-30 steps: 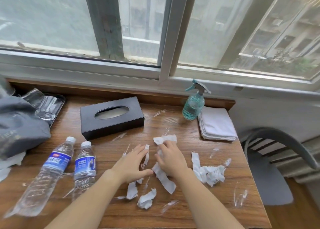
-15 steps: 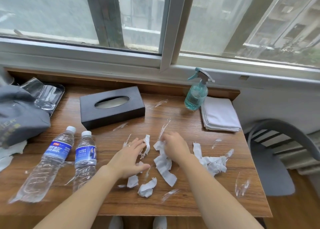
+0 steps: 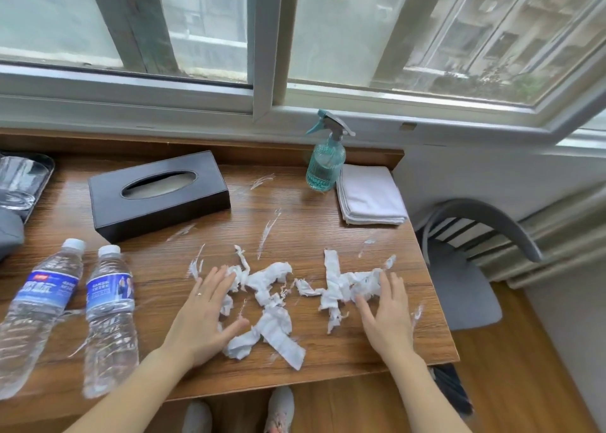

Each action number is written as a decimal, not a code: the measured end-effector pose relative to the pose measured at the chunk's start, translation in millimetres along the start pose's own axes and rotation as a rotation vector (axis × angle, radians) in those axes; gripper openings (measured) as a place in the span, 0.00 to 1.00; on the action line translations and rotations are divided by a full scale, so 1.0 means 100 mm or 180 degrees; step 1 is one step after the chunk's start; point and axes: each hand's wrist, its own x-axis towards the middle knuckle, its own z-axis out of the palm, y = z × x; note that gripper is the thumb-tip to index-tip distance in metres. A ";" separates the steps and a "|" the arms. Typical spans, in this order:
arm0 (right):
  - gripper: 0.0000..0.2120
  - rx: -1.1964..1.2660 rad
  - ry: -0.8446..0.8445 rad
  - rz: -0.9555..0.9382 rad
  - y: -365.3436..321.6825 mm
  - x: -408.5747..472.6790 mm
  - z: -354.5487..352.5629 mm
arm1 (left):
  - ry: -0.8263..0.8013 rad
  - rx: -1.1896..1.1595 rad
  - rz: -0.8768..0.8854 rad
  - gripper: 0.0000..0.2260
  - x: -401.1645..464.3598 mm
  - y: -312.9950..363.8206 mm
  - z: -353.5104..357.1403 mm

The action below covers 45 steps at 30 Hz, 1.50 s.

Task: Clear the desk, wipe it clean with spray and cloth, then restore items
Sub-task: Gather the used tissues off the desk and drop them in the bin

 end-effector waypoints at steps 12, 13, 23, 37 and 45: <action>0.50 0.0473 0.0272 -0.1457 -0.49 -0.42 0.54 | 0.0436 -0.0041 0.0239 0.34 0.41 0.30 0.19; 0.53 0.0363 0.0261 -0.1685 -0.48 -0.54 0.59 | 0.0484 -0.0070 0.0136 0.34 0.45 0.26 0.16; 0.47 -0.0438 0.0272 -0.1929 -0.57 -0.23 0.87 | -0.0230 0.0194 0.0689 0.37 0.58 0.22 0.17; 0.55 0.0196 -0.0129 -0.1094 -0.55 0.36 0.49 | -0.0189 0.0776 0.0890 0.56 0.20 0.27 0.31; 0.49 0.0336 -0.0571 -0.1946 -0.71 -0.04 0.66 | 0.0134 0.0673 0.0992 0.32 0.61 0.29 0.36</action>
